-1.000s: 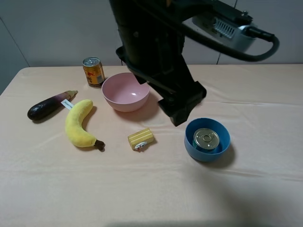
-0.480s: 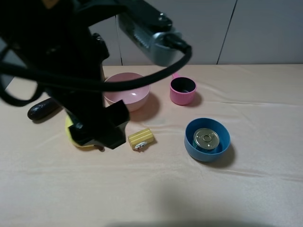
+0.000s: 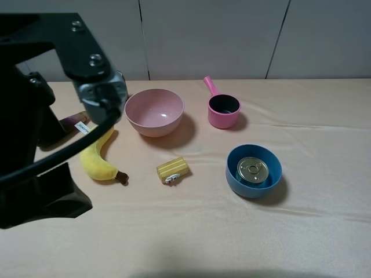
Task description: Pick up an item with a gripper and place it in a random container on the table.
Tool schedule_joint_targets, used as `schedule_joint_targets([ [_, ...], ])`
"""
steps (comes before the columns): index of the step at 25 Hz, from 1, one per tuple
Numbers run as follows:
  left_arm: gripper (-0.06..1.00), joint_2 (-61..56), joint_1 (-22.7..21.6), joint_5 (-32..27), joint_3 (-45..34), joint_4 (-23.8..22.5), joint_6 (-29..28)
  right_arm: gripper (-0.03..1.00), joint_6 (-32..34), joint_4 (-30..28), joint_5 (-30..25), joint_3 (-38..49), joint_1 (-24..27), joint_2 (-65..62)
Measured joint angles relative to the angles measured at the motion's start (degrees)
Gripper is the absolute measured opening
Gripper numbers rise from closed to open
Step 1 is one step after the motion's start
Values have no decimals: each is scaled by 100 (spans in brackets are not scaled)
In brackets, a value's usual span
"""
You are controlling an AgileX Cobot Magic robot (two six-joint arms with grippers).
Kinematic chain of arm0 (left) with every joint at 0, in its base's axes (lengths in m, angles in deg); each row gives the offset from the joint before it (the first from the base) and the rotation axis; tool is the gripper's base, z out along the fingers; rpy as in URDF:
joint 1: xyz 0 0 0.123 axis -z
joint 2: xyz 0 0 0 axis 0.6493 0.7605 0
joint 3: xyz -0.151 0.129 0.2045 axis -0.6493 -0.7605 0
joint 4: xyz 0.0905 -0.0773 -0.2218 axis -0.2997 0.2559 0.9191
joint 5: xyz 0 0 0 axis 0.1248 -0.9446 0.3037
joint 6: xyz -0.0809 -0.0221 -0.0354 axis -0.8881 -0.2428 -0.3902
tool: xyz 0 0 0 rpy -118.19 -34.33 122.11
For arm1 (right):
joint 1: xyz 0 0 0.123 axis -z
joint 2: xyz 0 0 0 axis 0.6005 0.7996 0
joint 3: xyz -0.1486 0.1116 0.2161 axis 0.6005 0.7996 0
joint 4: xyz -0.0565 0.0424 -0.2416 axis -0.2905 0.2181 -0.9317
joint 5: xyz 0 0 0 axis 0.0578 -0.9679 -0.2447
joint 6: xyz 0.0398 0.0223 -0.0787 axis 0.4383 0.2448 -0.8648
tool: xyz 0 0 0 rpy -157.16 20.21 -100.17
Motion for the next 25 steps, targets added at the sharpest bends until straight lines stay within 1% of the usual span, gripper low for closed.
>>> schedule_joint_targets([
  [5, 99, -342, -32, 0, -467, 6, 0, 69, 0, 0, 0, 0, 0, 0],
  [9, 99, -727, -257, 27, -990, 6, 0, 69, 0, 0, 0, 0, 0, 0],
  [13, 99, -1046, -656, 226, -1599, 69, 0, 69, 0, 0, 0, 0, 0, 0],
  [17, 99, -1280, -1151, 409, -2101, 153, 0, 69, 0, 0, 0, 0, 0, 0],
  [21, 99, -1495, -1751, 499, -2356, 158, 0, 69, 0, 0, 0, 0, 0, 0],
  [25, 99, -1688, -2346, 504, -2382, 158, 0, 69, 0, 0, 0, 0, 0, 0],
])
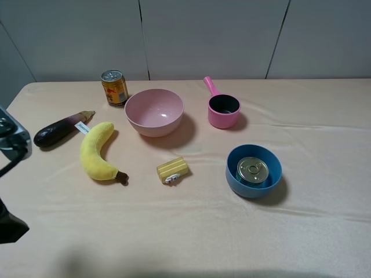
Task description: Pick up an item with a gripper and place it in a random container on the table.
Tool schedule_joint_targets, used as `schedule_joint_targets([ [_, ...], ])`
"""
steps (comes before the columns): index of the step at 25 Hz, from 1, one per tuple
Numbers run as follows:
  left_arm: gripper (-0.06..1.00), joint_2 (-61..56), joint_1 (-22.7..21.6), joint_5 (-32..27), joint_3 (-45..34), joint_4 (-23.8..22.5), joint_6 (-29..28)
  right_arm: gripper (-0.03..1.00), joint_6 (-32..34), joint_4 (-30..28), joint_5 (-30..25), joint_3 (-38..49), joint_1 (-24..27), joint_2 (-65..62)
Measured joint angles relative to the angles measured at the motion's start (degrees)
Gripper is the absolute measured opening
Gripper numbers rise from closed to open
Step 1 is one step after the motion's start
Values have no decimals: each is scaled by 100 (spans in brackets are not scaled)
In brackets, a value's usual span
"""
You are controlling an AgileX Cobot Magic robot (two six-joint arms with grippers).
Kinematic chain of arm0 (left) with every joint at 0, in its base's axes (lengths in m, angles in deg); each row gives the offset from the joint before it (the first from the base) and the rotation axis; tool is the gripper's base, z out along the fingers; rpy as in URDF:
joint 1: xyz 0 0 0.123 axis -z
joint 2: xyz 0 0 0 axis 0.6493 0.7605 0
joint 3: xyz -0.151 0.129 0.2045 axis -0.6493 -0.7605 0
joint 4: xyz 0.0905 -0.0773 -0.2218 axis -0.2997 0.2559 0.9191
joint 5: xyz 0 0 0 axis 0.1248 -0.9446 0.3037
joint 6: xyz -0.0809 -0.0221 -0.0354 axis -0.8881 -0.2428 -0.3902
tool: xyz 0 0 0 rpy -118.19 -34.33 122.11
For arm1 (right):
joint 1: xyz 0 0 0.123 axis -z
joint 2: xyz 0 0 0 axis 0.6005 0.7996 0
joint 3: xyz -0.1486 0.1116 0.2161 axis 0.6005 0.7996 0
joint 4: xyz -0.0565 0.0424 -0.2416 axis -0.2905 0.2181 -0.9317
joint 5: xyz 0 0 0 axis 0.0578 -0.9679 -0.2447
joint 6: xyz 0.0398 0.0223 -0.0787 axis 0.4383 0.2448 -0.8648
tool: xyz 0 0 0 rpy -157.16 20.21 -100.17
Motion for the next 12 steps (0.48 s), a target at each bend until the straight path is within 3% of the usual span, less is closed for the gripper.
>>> schedule_joint_targets([
  [12, 99, -789, -1366, -269, -260, 384, 0, 69, 0, 0, 0, 0, 0, 0],
])
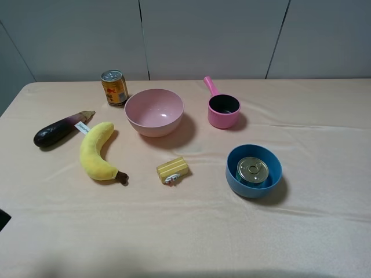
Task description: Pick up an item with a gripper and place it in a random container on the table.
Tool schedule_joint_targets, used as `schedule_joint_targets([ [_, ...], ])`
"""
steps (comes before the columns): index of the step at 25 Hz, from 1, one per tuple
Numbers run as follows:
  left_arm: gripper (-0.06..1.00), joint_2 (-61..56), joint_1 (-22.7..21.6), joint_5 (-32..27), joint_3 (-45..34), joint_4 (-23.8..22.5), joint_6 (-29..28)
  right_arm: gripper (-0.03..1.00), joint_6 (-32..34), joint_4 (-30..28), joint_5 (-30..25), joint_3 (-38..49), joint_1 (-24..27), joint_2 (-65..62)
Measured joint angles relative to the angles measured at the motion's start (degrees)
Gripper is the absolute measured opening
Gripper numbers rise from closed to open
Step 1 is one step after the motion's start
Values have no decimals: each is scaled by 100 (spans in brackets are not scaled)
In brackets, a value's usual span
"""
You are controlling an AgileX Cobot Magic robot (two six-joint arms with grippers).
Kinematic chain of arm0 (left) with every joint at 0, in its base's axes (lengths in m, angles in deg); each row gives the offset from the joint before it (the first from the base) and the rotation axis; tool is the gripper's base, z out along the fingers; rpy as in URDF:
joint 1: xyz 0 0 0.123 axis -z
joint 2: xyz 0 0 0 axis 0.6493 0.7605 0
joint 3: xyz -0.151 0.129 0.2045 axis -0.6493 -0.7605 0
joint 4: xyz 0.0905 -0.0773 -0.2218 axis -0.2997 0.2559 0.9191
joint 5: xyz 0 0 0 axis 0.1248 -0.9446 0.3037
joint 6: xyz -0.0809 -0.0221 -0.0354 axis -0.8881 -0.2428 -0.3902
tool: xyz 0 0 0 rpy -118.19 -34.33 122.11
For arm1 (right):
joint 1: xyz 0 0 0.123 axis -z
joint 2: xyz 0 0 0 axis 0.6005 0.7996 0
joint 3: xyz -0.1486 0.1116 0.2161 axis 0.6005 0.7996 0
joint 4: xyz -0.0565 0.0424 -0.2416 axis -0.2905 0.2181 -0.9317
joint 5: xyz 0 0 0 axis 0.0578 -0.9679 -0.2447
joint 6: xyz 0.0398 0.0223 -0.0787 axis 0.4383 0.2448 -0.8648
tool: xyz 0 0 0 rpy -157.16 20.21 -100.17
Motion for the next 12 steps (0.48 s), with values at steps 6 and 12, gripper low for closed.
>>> schedule_joint_targets([
  [6, 99, -856, -486, -7, -263, 148, 0, 69, 0, 0, 0, 0, 0, 0],
  [12, 99, -1612, -878, 121, -305, 154, 0, 69, 0, 0, 0, 0, 0, 0],
])
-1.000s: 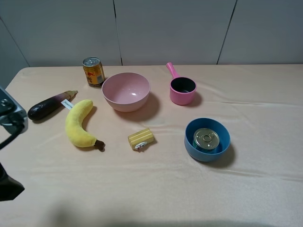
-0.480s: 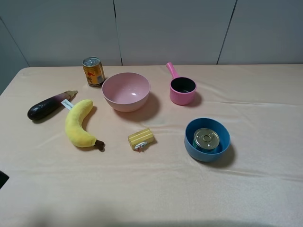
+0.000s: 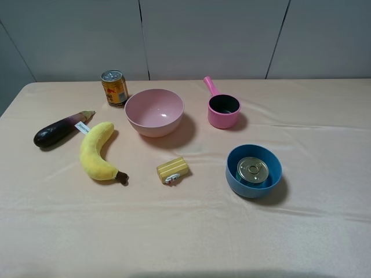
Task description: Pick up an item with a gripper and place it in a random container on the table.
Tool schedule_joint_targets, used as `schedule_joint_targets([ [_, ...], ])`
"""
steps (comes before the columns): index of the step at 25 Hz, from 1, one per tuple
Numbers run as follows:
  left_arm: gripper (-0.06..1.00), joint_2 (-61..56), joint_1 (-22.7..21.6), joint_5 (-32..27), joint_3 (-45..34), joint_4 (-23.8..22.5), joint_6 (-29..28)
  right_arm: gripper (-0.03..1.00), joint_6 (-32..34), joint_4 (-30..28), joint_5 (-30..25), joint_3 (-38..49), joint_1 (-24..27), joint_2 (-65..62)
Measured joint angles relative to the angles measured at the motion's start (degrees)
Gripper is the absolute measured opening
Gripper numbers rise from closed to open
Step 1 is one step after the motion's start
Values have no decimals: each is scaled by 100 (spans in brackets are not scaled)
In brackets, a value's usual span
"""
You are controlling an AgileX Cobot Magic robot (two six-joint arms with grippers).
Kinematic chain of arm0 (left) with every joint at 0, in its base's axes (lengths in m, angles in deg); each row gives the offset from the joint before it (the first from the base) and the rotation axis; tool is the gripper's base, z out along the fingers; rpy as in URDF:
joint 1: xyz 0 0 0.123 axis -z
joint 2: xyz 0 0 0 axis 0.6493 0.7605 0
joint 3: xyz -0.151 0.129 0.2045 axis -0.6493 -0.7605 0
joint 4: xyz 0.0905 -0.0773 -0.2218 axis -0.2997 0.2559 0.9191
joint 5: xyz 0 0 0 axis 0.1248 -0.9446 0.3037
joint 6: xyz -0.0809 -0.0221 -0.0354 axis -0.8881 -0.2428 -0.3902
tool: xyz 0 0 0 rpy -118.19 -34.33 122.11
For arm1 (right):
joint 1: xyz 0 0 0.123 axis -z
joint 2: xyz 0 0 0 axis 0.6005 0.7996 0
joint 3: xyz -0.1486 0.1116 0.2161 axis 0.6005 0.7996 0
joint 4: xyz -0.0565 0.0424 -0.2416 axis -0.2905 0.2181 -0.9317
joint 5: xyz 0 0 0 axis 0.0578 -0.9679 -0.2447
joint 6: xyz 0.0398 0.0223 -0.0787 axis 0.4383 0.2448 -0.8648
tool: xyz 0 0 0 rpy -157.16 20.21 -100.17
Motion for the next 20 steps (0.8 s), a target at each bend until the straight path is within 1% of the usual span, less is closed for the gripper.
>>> schedule_joint_targets([
  [4, 99, -422, -264, 267, -184, 13, 0, 69, 0, 0, 0, 0, 0, 0],
  [16, 99, -1760, -897, 339, -203, 210, 226, 69, 0, 0, 0, 0, 0, 0],
  [20, 99, -2265, -975, 339, -203, 224, 238, 69, 0, 0, 0, 0, 0, 0],
])
